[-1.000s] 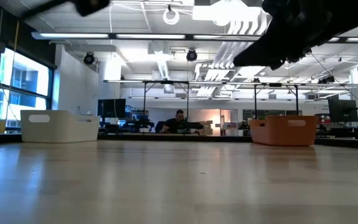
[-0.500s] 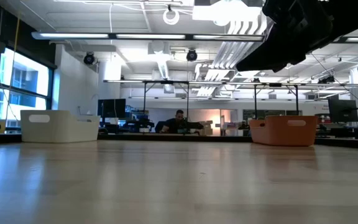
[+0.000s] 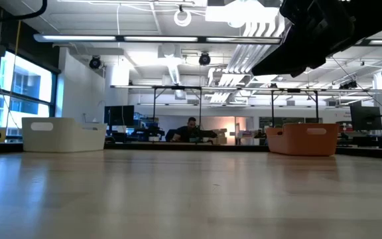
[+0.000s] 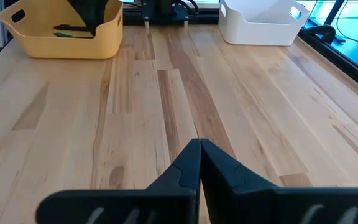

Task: Sort crayons/erasers/pens/pencils in bins
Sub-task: Put the black pen into the yellow bin, then return to Home Position

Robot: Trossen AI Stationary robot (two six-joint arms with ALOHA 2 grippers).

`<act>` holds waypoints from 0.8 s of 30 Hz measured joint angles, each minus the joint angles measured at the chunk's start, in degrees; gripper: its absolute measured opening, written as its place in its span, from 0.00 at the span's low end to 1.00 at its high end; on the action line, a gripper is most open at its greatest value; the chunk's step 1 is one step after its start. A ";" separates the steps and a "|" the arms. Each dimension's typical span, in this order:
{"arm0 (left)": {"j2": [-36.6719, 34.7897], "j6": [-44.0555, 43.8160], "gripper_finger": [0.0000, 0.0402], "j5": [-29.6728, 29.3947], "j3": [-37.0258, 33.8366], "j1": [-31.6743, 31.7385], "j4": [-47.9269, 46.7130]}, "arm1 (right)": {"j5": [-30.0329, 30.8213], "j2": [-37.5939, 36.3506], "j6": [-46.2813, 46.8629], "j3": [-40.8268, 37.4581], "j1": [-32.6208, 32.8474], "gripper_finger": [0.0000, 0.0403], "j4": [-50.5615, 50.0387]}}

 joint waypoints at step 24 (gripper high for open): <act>-9.44 43.24 0.15 -5.50 13.30 4.08 -10.81 | -0.02 0.02 0.73 0.00 -0.03 0.00 -0.74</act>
